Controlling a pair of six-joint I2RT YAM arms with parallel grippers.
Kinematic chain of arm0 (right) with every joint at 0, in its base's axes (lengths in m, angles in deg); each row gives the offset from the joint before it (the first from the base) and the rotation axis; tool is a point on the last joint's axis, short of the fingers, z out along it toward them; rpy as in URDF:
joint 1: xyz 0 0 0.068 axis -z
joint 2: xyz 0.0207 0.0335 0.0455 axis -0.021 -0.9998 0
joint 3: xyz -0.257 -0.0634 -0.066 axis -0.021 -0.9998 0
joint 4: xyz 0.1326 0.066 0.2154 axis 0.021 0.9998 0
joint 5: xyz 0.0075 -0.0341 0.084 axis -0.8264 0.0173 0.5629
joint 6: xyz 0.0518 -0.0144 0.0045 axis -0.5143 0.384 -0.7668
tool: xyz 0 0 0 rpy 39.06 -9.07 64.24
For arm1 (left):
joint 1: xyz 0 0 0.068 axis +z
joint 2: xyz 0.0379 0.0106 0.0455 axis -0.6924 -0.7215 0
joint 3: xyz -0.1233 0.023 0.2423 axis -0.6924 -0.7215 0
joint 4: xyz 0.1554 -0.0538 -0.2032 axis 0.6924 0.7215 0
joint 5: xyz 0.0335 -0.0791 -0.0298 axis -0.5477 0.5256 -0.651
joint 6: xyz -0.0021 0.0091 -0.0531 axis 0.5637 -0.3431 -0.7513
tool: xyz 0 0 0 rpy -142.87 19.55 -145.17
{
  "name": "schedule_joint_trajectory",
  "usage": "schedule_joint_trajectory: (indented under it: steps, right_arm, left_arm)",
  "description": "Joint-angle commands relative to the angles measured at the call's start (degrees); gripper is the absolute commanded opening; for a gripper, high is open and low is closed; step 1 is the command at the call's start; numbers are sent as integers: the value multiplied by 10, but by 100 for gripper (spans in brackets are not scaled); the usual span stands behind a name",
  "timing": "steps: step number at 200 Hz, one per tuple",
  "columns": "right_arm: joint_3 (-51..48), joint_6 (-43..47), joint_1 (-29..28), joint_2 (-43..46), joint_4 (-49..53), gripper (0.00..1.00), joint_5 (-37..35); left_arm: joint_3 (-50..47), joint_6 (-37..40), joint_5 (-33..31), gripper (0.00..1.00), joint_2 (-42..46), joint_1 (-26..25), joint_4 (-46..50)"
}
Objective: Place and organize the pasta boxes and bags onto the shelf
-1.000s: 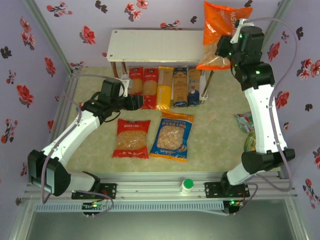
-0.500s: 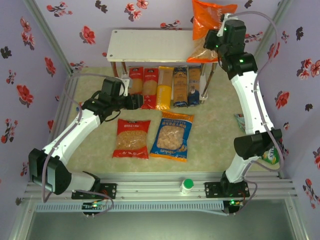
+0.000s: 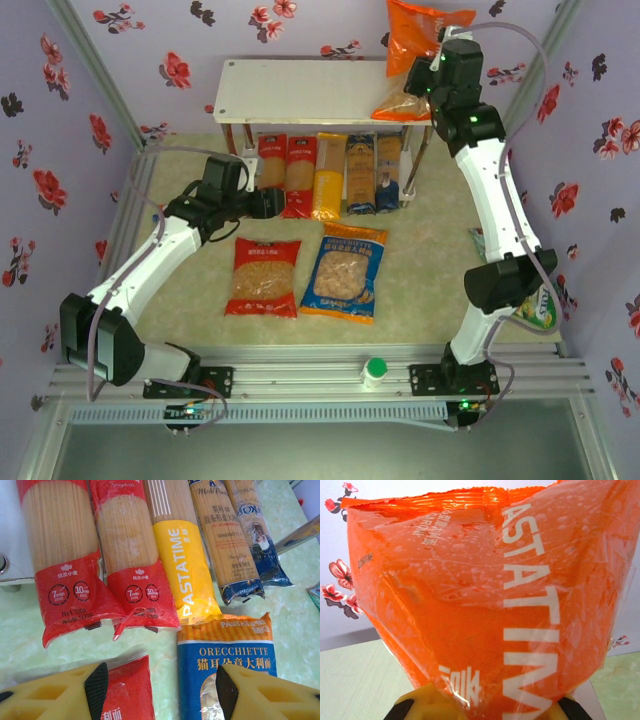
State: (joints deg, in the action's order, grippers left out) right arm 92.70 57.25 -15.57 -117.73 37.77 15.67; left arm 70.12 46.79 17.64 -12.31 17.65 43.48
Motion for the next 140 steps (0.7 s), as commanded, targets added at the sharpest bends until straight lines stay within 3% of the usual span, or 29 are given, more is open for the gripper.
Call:
schedule_joint_trajectory:
  steps: [1,91,101,126,140]
  right_arm:
    - [34,-15,-1,-25,-50,0,7]
    - [63,-43,-8,-65,2,3,33]
    - [63,-43,-10,-64,8,7,36]
    - [64,-44,-13,-62,23,32,47]
    - [63,-47,-13,-60,31,37,56]
  left_arm:
    - [9,13,-4,62,-7,6,7]
    - [2,13,-4,64,-7,10,6]
    - [2,12,-4,64,-7,10,5]
    - [1,11,-3,65,-8,10,3]
    - [0,11,-3,65,-7,10,4]
